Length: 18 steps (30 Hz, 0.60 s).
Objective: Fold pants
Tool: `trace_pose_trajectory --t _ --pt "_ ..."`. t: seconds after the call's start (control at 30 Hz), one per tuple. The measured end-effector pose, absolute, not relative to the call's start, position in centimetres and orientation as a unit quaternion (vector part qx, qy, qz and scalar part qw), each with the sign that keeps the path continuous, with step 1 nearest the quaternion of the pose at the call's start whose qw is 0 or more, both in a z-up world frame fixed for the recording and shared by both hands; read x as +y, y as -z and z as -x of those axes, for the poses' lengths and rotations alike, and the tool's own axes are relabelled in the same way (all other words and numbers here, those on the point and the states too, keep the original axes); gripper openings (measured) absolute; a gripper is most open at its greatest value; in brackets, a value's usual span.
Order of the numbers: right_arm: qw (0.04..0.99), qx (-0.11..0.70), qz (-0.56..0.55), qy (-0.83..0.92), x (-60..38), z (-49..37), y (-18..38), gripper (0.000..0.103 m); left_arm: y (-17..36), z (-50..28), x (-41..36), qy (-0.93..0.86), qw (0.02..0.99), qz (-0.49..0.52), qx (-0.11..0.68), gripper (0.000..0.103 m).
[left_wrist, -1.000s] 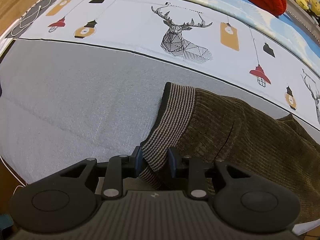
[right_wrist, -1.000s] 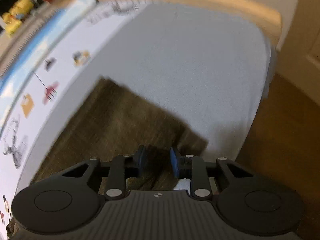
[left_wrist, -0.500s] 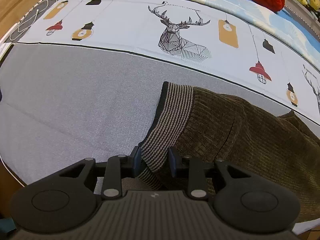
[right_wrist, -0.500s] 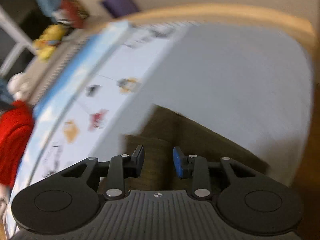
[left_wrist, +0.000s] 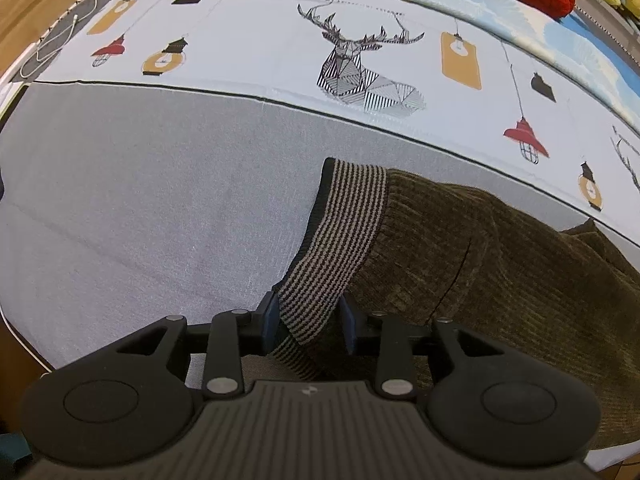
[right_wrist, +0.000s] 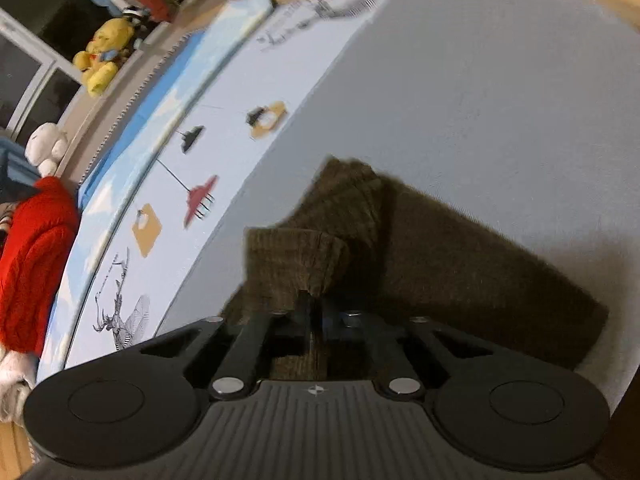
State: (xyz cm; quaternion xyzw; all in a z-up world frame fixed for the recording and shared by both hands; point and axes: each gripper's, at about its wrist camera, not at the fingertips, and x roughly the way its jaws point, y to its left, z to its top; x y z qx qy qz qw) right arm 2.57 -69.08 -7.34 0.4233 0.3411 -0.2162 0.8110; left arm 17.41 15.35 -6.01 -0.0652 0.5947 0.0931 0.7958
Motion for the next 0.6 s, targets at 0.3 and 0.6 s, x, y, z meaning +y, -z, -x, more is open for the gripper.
trace_pose_trajectory --t 0.3,0.6 --pt "0.828 0.256 -0.413 0.281 -71.7 4.6 2.7 0.002 4.9 -16.7 15.3 -0.052 0.818 0.079 0.568 0.014" --pt "0.745 0.359 -0.459 0.323 -73.0 7.2 7.5 0.002 6.2 -15.9 15.8 -0.059 0.794 0.056 0.603 0.012"
